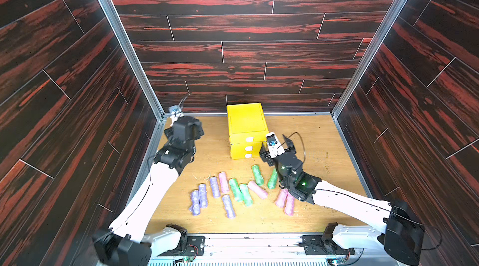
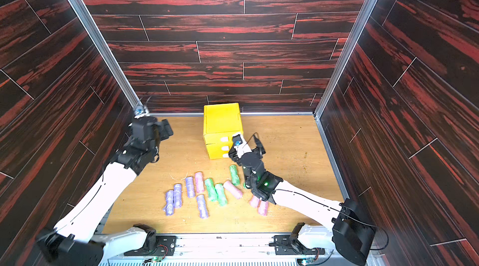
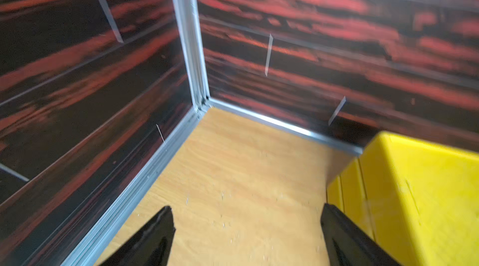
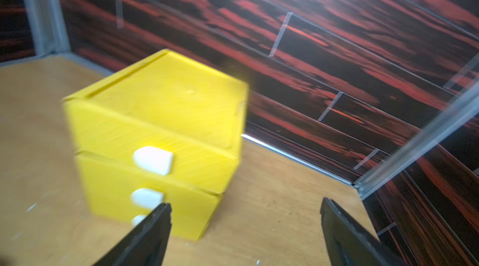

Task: Sort the rolls of trash bags by color and place them into the drawer
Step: Open the drawer in the storage box.

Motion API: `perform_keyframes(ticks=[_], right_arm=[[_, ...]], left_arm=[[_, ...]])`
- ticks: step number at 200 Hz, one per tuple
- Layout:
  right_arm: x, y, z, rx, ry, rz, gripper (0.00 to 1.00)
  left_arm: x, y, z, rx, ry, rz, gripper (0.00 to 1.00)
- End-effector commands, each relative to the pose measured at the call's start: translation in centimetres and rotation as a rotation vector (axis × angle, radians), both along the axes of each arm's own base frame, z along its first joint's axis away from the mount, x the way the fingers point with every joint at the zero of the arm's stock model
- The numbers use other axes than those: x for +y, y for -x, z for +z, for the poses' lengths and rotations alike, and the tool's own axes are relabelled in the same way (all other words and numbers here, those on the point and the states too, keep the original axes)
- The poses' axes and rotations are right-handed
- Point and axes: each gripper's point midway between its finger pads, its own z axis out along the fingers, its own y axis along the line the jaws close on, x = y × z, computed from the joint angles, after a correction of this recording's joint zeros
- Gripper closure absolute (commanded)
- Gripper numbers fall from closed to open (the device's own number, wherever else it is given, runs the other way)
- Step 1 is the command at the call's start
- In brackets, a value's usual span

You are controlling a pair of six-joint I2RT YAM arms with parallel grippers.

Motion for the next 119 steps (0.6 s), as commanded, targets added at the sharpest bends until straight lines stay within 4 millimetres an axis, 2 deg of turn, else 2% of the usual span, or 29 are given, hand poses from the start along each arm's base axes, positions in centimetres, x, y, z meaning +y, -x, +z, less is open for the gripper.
perform_keyframes(ticks=[1,17,21,36,76,119], right_arm=[[2.0,2.7,-1.7,0.111,0.129,0.129,0.06],[2.7,3.6,-1.3,0.131,0.145,0.164,0.06],[2.7,3.7,-1.2,0.133,0.147,0.165,0.06],[2.8,4.1,-1.1,0.145,0.156,0.175,0.06],[1.8,4.4,-1.0,0.161,0.166,0.149,0.06],[1.8,4.8,0.3,0.133,0.143,0.184,0.05]], left_arm=[[-2.0,0.8,-4.2,0.314,-0.018,-0.074,0.07],[-3.6,-1.0,-4.6,0.406,-0.006,-0.102,0.05],[-4.0,-1.4,-4.0,0.414,0.0,-0.11,0.04],[-5.3,-3.1,-4.1,0.478,0.004,-0.128,0.0],[-8.3,-6.9,-3.7,0.553,0.067,-0.179,0.0],[-9.1,-10.9,-5.1,0.495,0.208,-0.141,0.0]])
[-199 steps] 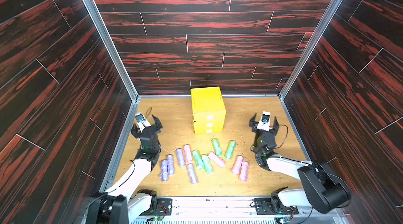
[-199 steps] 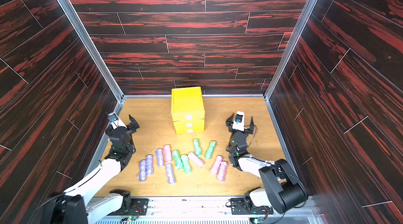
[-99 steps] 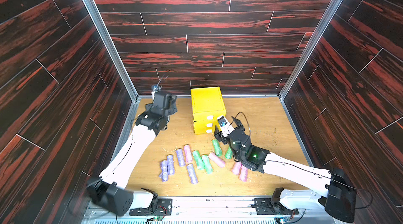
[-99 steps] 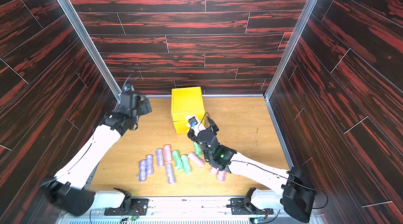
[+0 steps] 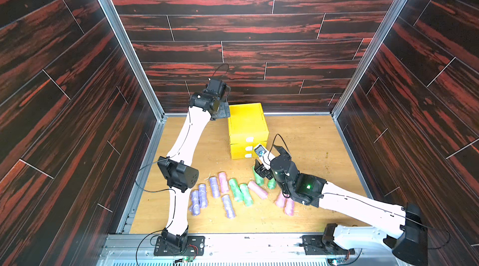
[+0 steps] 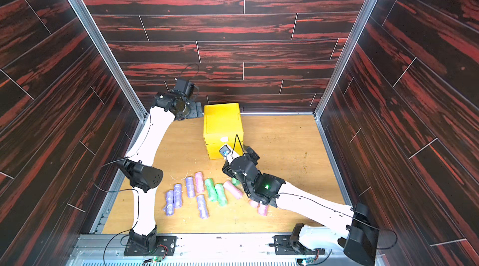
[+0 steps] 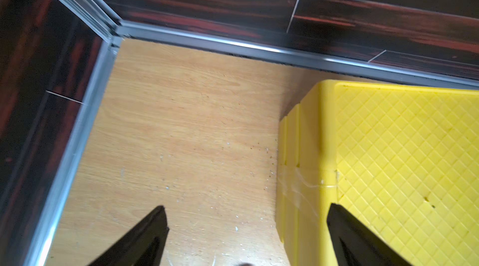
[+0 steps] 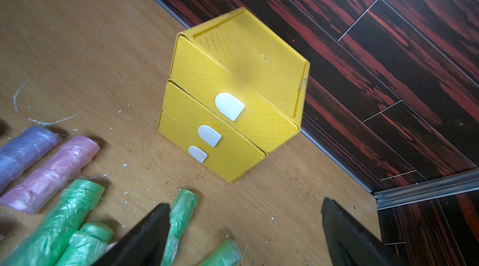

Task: Sort the rolls of trash bags by color and place them into the drawer
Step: Open the drawer in the storage box.

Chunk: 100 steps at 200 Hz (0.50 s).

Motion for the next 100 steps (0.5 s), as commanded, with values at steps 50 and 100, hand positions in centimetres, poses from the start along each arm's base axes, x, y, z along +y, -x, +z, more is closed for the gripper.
perform_keyframes(ticks=[50,100], right_arm=[[0.0,0.3,3.3,-0.084,-0.037,0.047,0.06],[0.5,-1.5,3.0,-0.24,0.082,0.098,0.11]], left_arm=[[-2.8,-3.0,-2.4,0.044,0.292,0.004,0.04],[-4.9,-4.2,-4.4,0.091,0.422,-0.045,0.06]])
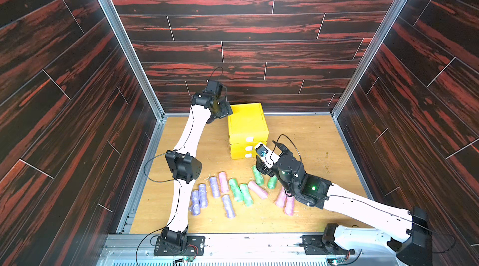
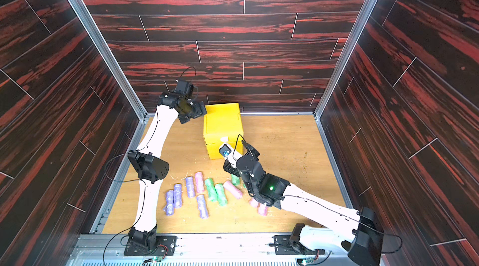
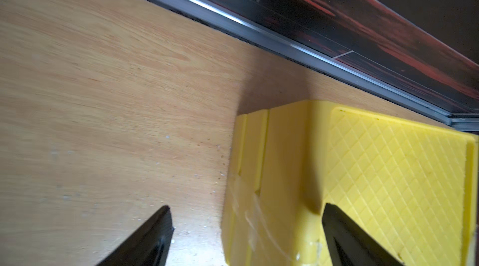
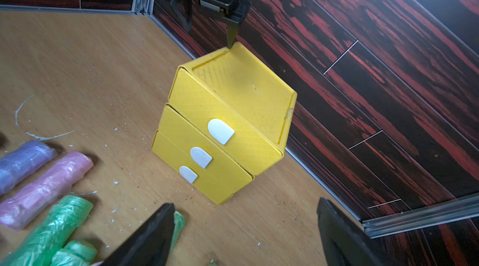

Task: Sort the rolls of trash bags by color and place them into the drawer
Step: Open the drawer in the storage box.

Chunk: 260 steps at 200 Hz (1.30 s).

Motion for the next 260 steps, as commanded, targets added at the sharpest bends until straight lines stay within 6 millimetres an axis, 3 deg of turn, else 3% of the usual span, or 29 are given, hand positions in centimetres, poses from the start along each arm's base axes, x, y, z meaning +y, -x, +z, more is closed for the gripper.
perform_keyframes(ticks=[1,35,69,108,133,184,229,260], right_arm=[[0.4,-1.2,0.3,-0.109,0.061,0.025,0.11],[0.7,-4.1,-1.3,-0.168,0.127,0.057,0.13],[1.7,-6.8,-2.4,-0.171,0.177,0.136,0.14],[3.1,-8.2,-4.2,-0.097,0.175,0.313,0.18],[3.8,-9.1,-5.3,-0.013,0.192,0.378,0.19],[5.4,-8.4,-5.9,0.082,0.212,0.496,0.19],[5.1,-6.5,-5.9,0.162,0.203,0.545,0.19],[4.5,-7.6,-6.5,0.136,0.264,0.501,0.18]], left_arm=[[-1.7,-0.4,0.4,-0.006,0.1,-0.039,0.06],[-2.4,-0.8,-0.6,0.013,0.145,-0.063,0.11],[-1.3,-0.7,-2.3,0.057,0.122,-0.061,0.25],[-0.5,-0.6,-4.2,0.108,0.113,-0.058,0.36],[-0.3,-0.6,-5.6,0.139,0.095,-0.058,0.39],[0.1,-0.6,-7.1,0.167,0.058,-0.055,0.42],[0.2,-0.6,-8.1,0.186,0.05,-0.056,0.44],[0.2,-0.7,-8.6,0.192,0.041,-0.055,0.45]])
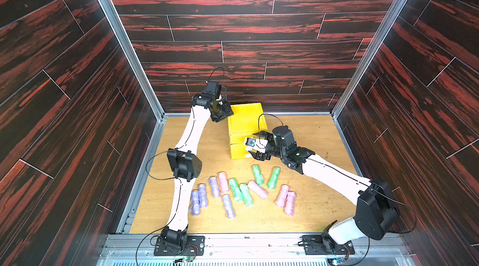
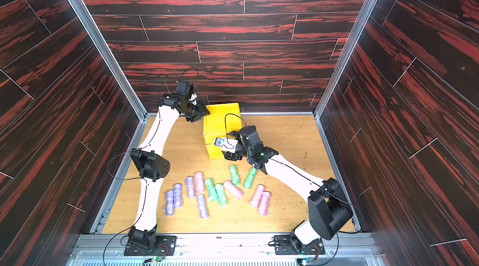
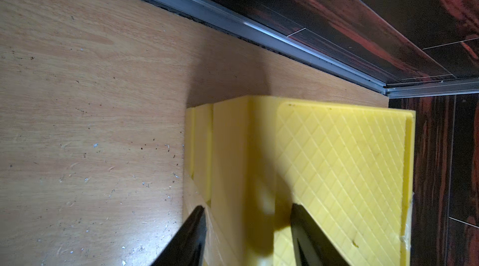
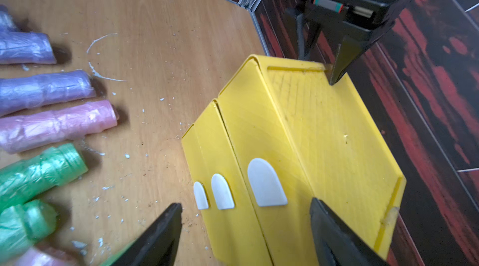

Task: Sort the rolls of trash bags by color and place them into the drawer
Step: Open the drawer in the storage box.

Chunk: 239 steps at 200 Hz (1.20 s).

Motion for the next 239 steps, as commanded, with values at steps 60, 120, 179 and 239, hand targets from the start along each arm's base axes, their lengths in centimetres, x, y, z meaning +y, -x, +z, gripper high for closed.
perform_keyframes(ticks=[60,120,179,239], right_arm=[[0.1,-2.2,-1.7,-0.03,0.122,-0.026,0.19],[0.5,-3.2,-1.5,-0.036,0.152,-0.036,0.19],[1.8,-3.5,-2.1,-0.065,0.228,-0.028,0.19],[1.6,-4.5,-2.8,-0.067,0.27,-0.076,0.2]], left_arm=[[2.2,0.6,-7.8,0.182,-0.134,0.039,0.5],[2.0,0.8,-8.2,0.19,-0.139,0.033,0.51],[1.5,1.0,-9.2,0.212,-0.144,0.02,0.54],[1.3,1.2,-9.4,0.217,-0.152,0.013,0.57]])
